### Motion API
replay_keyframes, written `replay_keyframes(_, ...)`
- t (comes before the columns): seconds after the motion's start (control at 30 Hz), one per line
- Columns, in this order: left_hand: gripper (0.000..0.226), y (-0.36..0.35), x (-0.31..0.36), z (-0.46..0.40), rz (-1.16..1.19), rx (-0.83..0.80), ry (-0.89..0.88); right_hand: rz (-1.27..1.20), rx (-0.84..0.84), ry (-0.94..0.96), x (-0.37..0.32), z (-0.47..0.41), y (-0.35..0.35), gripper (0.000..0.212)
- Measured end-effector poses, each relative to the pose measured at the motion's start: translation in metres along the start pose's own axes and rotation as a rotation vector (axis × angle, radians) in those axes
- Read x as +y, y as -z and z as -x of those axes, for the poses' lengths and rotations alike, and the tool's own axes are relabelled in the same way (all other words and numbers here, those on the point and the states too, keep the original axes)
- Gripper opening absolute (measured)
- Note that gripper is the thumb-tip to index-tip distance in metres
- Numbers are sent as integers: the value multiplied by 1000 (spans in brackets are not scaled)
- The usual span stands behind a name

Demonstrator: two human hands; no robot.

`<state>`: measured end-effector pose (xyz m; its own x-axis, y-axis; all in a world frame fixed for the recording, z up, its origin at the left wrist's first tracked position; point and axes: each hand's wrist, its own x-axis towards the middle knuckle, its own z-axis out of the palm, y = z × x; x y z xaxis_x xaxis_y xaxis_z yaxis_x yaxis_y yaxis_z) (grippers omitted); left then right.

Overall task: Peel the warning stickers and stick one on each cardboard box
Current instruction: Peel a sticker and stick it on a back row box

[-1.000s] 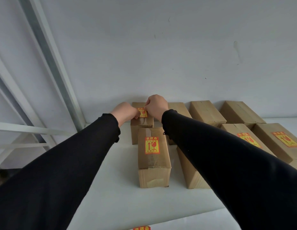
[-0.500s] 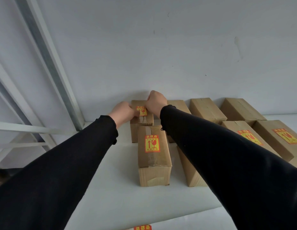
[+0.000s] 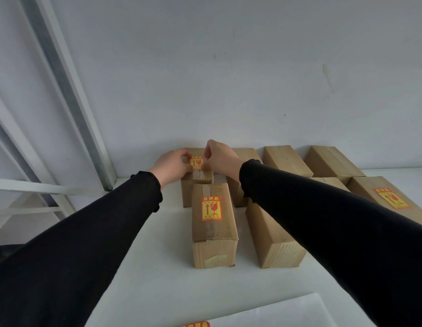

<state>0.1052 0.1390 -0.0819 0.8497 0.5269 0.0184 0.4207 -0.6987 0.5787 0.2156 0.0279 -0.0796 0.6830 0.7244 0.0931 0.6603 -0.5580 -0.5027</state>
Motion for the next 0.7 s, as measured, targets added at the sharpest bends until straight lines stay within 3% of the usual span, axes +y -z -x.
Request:
replay_keyframes(0.2, 31, 5, 14, 6, -122, -54, 9, 19, 45, -18, -5, 5, -8, 21)
replay_keyframes(0.3, 37, 11, 11, 7, -134, -63, 25, -37, 27, -33, -5, 11, -3, 22)
replay_keyframes(0.43, 45, 20, -1, 23, -20, 97, 44, -158, 69, -17, -6, 34, 22, 32)
replay_keyframes(0.6, 25, 31, 8, 75, 108, 353, -49, -230, 221, 77, -15, 87, 54, 27)
replay_keyframes(0.7, 17, 32, 20, 128, 131, 427, -176, -247, 287, 197, -20, 141, 67, 22)
